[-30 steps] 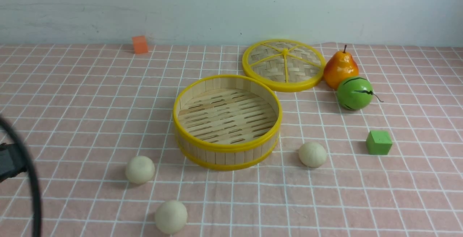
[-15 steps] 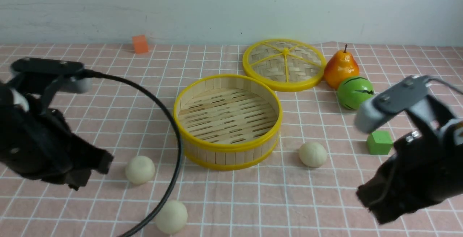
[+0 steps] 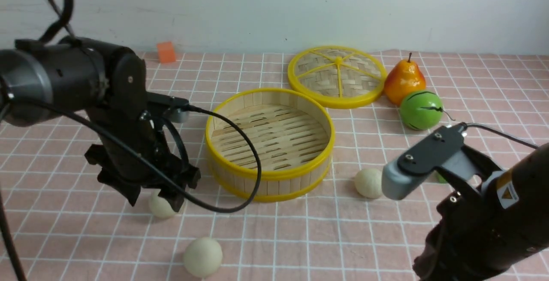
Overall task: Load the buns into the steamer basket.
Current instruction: Use the left arm to grab a steamed stuffed bun, then use the left arm to put the steamed stuffed bun into the steamer
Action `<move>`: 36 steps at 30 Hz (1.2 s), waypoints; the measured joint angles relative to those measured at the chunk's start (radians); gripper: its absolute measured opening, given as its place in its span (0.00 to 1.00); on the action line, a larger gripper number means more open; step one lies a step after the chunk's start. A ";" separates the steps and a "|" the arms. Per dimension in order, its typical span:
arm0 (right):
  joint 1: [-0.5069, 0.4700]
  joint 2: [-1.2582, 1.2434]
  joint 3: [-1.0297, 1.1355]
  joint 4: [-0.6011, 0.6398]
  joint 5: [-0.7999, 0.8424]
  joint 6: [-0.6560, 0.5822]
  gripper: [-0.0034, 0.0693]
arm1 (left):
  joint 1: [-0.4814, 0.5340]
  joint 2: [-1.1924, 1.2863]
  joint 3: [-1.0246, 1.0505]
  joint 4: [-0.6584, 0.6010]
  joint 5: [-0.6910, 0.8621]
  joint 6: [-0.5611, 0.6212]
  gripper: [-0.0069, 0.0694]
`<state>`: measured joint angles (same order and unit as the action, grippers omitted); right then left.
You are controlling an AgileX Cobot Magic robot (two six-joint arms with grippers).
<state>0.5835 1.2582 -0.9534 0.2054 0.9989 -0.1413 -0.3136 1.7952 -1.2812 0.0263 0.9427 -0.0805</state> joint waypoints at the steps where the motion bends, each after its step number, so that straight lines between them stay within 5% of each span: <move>1: 0.000 0.000 0.000 -0.046 0.030 0.009 0.05 | 0.000 0.034 -0.002 0.002 -0.004 -0.005 0.84; 9: 0.000 0.000 0.000 -0.217 0.057 0.111 0.05 | 0.000 0.114 -0.004 0.052 -0.110 -0.053 0.83; 15: 0.000 0.000 0.000 -0.226 0.021 0.131 0.06 | 0.000 0.115 -0.004 0.055 -0.167 -0.067 0.76; 25: 0.000 0.000 0.000 -0.246 0.013 0.135 0.08 | -0.011 0.110 -0.184 0.065 -0.001 -0.068 0.10; 31: 0.000 0.000 0.000 -0.287 0.000 0.136 0.09 | -0.095 0.097 -0.379 -0.013 0.058 -0.032 0.09; 36: 0.000 0.000 0.000 -0.307 -0.039 0.141 0.11 | -0.172 0.137 -0.444 -0.046 -0.061 -0.013 0.09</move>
<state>0.5839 1.2582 -0.9534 -0.1014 0.9602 0.0000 -0.4852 1.9319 -1.7248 -0.0197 0.8813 -0.0937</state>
